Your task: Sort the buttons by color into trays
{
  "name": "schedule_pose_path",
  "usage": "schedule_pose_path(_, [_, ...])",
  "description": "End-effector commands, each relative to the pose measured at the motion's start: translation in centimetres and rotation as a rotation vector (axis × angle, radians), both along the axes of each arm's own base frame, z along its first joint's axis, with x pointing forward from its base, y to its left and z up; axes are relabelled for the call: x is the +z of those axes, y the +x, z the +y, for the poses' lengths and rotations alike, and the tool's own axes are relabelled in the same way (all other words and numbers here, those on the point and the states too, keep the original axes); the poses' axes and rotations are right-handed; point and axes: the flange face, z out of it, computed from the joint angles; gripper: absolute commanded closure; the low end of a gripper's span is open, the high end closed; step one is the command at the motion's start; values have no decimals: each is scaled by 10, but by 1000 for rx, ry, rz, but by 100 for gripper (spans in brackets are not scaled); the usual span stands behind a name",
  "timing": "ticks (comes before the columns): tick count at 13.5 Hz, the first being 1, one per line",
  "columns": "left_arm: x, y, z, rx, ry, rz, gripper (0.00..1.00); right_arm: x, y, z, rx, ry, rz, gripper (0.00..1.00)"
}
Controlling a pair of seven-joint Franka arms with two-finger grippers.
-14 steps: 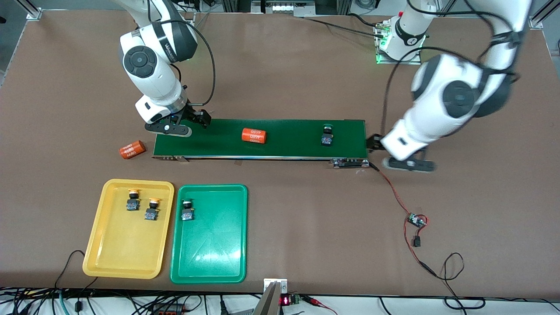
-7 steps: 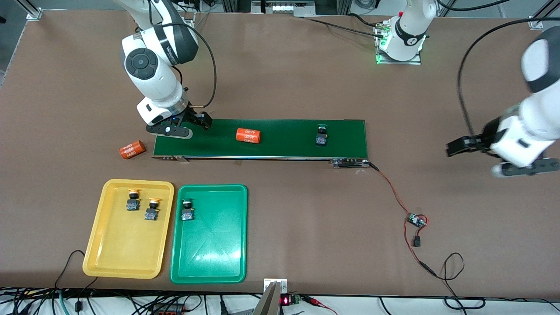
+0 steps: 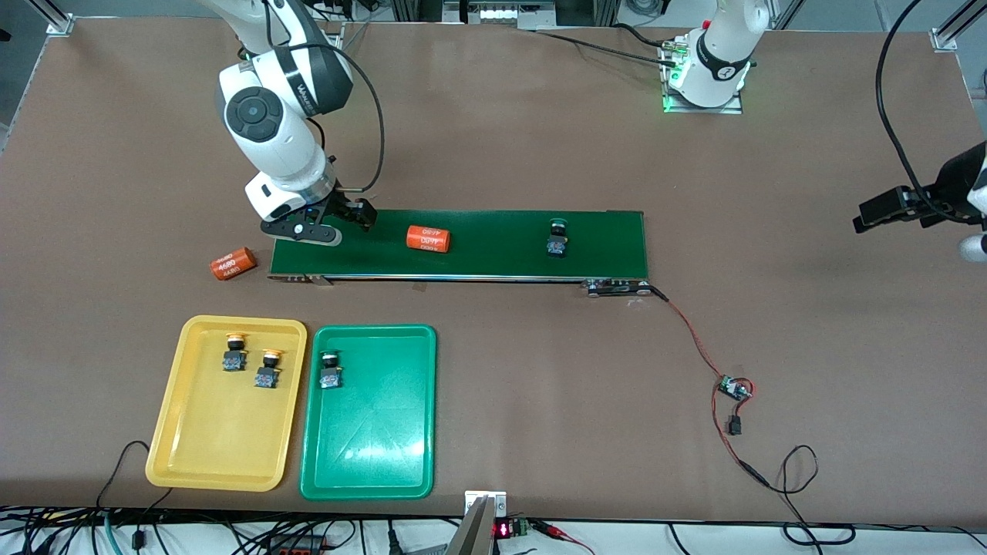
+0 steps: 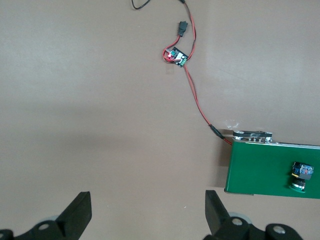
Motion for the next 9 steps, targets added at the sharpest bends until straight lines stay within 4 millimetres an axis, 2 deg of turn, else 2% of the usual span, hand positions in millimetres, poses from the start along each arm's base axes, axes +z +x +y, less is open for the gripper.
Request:
schedule_pose_path(1, [0, 1, -1, -10, -18, -27, 0, -3, -15, 35, -40, 22, -22, 0])
schedule_pose_path(4, [0, -2, -4, -17, -17, -34, 0, -9, -23, 77, -76, 35, -29, 0])
schedule_pose_path(6, [-1, -11, -2, -14, -16, -32, 0, -10, -21, 94, -91, 41, -31, 0])
schedule_pose_path(9, [5, -9, 3, -27, 2, -52, 0, -8, -18, 112, -69, 52, -40, 0])
